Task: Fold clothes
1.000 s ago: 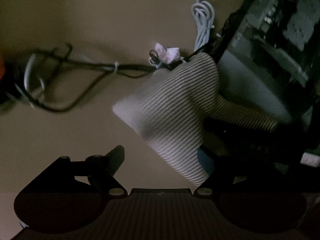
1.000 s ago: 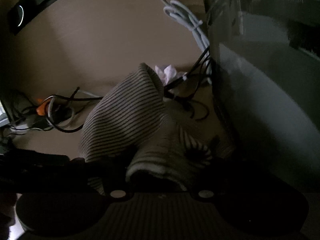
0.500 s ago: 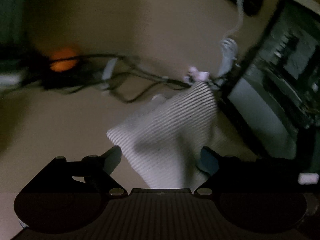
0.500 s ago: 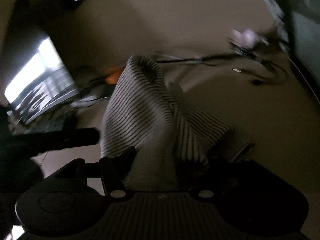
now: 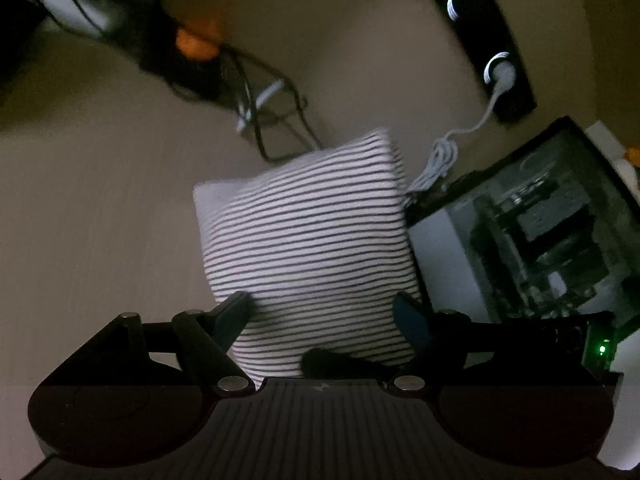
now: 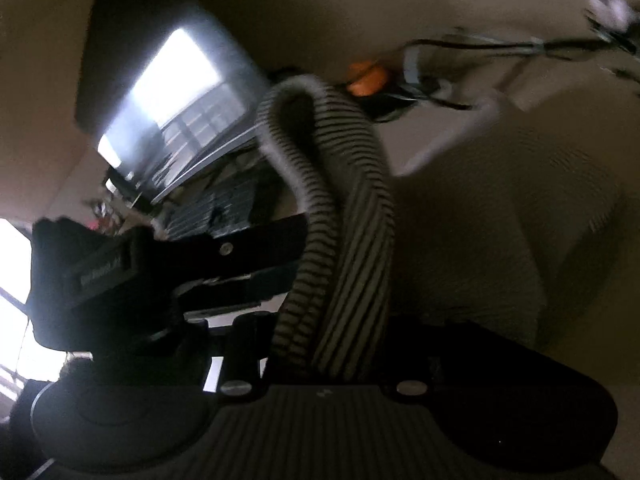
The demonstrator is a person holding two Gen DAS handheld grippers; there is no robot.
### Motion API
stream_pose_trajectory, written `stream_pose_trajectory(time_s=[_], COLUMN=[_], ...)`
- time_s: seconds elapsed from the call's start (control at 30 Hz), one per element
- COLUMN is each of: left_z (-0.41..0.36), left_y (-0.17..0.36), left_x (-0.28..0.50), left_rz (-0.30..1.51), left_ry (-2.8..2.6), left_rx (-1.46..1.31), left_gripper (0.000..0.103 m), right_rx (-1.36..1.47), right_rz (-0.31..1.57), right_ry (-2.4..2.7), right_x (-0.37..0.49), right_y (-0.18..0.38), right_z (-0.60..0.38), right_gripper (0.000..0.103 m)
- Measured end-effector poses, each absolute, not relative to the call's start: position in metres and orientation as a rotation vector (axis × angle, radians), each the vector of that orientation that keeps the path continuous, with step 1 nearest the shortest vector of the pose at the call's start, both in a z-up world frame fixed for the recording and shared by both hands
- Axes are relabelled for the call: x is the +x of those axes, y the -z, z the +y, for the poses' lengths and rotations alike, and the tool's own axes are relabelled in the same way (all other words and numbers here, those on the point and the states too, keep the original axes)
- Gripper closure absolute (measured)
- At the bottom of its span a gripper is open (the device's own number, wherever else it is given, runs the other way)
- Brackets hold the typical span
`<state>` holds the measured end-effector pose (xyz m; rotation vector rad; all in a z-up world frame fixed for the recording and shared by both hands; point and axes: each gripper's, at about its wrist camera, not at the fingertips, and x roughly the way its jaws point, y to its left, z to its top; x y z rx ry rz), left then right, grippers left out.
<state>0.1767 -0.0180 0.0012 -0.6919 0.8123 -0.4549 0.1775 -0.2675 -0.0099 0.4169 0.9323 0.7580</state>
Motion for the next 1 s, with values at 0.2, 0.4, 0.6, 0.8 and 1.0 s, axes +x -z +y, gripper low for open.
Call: stream_pose_trajectory(time_s=[0.2,0.4,0.6,0.8,1.0], left_z=[0.017,0.010,-0.001,-0.006,-0.003], left_y=[-0.060,-0.083,-0.054,-0.018,-0.004], left_x=[0.120,0.116,0.130,0.140,0.135], left_rz=[0.649,0.591,0.729,0.868,0.886], left_ry=[0.497,0.491,0.313,0.161,0.121], left_rx=[-0.624,-0.550,-0.454,-0.328,-0.277], left_gripper=[0.009,0.009,0.009,0.009,0.008], right_rx=[0.377,0.421,0.348,0.237,0.232], right_rz=[0.835,0.763,0.890,0.861,0.724], right_ry=[-0.954,-0.836,-0.559,-0.671,-0.618], right_x=[0.140,0.143,0.160,0.156,0.180], right_y=[-0.042,-0.043,0.033,0.007,-0.041], right_z=[-0.222,-0.250,-0.276,-0.278,-0.305], right_gripper=[0.076,0.077,0.066,0.049,0.016])
